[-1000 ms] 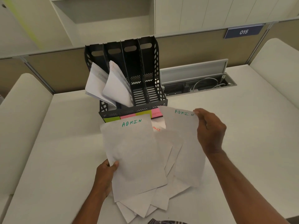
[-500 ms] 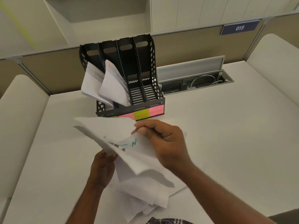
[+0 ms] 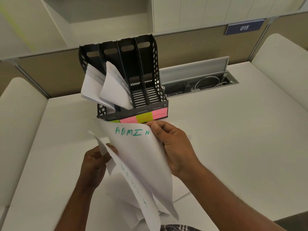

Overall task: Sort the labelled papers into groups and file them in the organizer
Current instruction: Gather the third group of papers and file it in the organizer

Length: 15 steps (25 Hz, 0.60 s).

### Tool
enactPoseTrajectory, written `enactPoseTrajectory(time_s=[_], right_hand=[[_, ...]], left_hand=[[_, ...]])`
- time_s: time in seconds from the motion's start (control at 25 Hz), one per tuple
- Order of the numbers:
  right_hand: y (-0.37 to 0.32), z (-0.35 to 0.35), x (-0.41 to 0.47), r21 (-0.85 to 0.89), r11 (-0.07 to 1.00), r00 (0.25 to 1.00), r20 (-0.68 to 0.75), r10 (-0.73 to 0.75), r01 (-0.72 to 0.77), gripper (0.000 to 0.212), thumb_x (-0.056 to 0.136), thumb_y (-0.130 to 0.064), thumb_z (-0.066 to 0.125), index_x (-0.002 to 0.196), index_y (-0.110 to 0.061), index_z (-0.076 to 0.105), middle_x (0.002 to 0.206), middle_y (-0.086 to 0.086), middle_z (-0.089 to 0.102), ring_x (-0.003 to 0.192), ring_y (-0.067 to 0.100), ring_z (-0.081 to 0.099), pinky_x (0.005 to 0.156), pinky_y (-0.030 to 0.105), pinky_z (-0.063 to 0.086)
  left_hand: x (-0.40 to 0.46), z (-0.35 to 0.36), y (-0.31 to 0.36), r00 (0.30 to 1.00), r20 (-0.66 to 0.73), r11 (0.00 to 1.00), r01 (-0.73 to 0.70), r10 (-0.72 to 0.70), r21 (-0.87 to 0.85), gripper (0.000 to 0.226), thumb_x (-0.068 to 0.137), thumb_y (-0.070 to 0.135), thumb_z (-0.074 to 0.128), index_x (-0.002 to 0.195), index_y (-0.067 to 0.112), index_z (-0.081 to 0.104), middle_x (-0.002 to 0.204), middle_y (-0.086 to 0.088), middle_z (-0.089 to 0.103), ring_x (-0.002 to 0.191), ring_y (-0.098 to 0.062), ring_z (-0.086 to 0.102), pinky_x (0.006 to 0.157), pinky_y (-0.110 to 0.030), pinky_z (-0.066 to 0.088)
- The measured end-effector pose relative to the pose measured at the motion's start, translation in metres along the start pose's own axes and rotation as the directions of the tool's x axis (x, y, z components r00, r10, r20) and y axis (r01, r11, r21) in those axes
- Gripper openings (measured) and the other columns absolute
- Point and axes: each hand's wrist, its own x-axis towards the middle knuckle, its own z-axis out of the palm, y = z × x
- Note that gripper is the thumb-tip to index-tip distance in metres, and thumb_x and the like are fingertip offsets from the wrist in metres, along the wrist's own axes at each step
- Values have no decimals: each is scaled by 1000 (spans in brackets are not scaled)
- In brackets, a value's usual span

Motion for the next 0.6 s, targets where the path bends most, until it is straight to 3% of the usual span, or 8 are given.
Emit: enactPoseTrajectory(time_s=[0.2,0.28,0.32,0.36,0.4,0.44,0.52,0.6], right_hand=[[9,-41,38,-26,994,971,-214,-108,105,18,95,-29,65,94,-16,77,96,8,78,79,17,72,70,35,61],[18,-80,55,-252,965,917,-362,-168,77,23,97,-36,60,97,-17,74,101,8,77,84,18,73,73,34,60],[26,-106,63,-524,850,892,-411,-187,-63,27,96,-40,58,108,-18,70,110,9,75,95,21,71,82,37,56],[37,-131,67,-745,607,886,-442,-139,-277,39,95,-43,58,121,-15,63,122,11,70,108,26,67,91,37,51],[51,-153,68,-834,349,880,-472,-52,-427,51,93,-46,59,130,-11,55,129,13,65,117,29,61,96,35,46],[65,-170,67,-847,185,864,-502,31,-499,58,90,-47,62,131,-8,50,131,14,62,120,31,59,95,34,45],[86,-188,62,-833,136,844,-528,96,-537,53,86,-42,66,124,-8,52,124,12,64,114,31,60,85,31,45],[95,-188,60,-862,198,880,-475,0,-466,36,87,-31,65,117,-13,59,117,6,68,108,29,63,76,27,40]], left_hand=[[-4,-2,-21,980,-114,985,168,-163,37,17,77,7,67,90,7,78,88,-10,76,77,-23,71,68,-31,58],[-7,-10,-28,954,-181,970,242,-240,-11,24,76,9,69,98,8,77,92,-10,77,79,-24,72,69,-34,60],[-10,-16,-32,936,-220,962,269,-274,-52,27,76,7,67,102,7,75,92,-9,77,79,-24,72,68,-33,61],[-12,-23,-36,919,-255,953,287,-301,-92,28,77,5,65,103,8,74,92,-8,78,78,-24,72,69,-33,60],[-16,-29,-39,904,-280,946,298,-324,-130,27,80,1,62,102,10,75,91,-7,78,78,-24,72,69,-33,60],[-19,-34,-41,892,-297,938,300,-340,-174,29,85,-3,57,101,12,75,91,-6,78,77,-23,73,70,-33,60],[-25,-39,-44,879,-315,925,287,-358,-250,37,92,-8,46,106,15,73,95,-4,78,80,-21,74,71,-35,61],[-29,-42,-46,870,-320,913,288,-375,-288,42,95,-6,41,112,19,70,100,-2,78,84,-20,75,75,-37,61]])
